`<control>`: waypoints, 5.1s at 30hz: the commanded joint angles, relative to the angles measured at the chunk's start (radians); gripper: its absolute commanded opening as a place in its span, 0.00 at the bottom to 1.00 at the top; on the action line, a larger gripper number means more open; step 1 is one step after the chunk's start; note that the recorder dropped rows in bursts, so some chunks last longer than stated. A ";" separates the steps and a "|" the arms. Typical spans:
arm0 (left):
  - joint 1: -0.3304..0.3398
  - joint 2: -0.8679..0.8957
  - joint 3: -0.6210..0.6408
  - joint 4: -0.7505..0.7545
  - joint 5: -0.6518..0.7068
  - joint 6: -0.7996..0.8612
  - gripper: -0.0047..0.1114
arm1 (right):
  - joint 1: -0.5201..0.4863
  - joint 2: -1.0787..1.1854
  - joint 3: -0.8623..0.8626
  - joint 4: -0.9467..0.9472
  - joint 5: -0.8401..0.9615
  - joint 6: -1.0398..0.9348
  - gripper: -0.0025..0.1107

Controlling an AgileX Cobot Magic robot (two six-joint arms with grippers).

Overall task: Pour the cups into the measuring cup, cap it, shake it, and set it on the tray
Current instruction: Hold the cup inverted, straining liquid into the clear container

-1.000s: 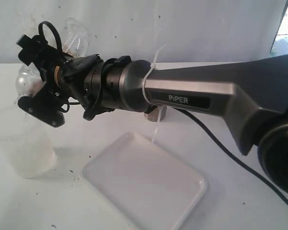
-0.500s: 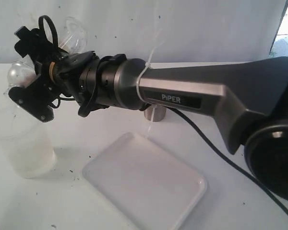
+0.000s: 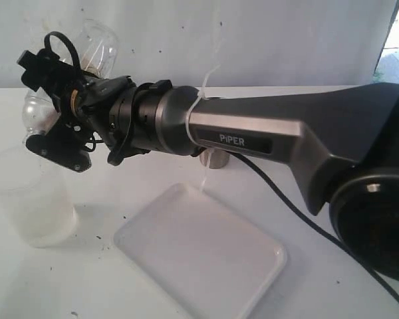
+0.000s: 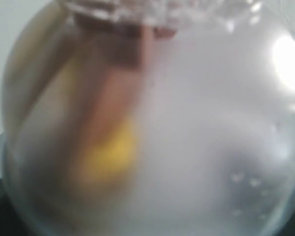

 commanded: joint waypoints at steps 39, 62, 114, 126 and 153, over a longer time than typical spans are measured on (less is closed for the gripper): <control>0.001 -0.004 0.005 -0.001 -0.012 -0.007 0.04 | 0.032 -0.014 -0.015 -0.014 0.092 -0.016 0.02; 0.001 -0.004 0.005 -0.001 -0.012 -0.007 0.04 | 0.032 -0.014 -0.015 -0.014 0.028 0.092 0.02; 0.001 -0.004 0.005 -0.001 -0.012 -0.007 0.04 | 0.068 -0.016 -0.015 -0.014 0.162 -0.098 0.02; 0.001 -0.004 0.005 -0.001 -0.012 -0.007 0.04 | 0.070 -0.016 -0.015 -0.014 0.166 -0.098 0.02; 0.001 -0.004 0.005 -0.001 -0.012 -0.007 0.04 | 0.082 -0.016 -0.015 -0.014 0.176 -0.178 0.02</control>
